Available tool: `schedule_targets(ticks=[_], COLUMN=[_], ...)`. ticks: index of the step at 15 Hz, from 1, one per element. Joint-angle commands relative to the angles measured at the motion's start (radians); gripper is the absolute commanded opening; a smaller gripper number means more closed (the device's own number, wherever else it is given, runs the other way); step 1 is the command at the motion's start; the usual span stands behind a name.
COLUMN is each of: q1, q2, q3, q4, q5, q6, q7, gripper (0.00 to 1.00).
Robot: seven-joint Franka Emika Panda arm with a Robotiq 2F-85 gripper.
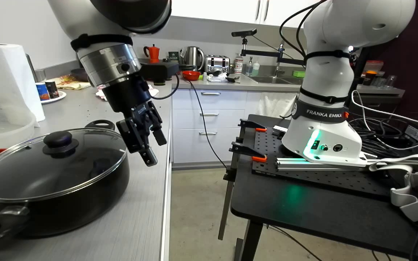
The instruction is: Put the glass lid on the black pot and push the pot slightly back
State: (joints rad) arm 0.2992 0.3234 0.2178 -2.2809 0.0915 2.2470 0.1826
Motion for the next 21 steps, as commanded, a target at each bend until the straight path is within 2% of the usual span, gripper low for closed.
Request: schedule_targets(ticks=[1,12,21], q1=[-0.012,-0.013,-0.016], q2=[0.01,0.055,0.094], q3=[0.011,-0.001,0.0], q4=[0.001,0.011,0.047], q5=[0.002,-0.036,-0.052], q6=[0.035,0.141,0.168], q7=[-0.048,-0.077,-0.117], gripper=[1.0,1.0,1.0])
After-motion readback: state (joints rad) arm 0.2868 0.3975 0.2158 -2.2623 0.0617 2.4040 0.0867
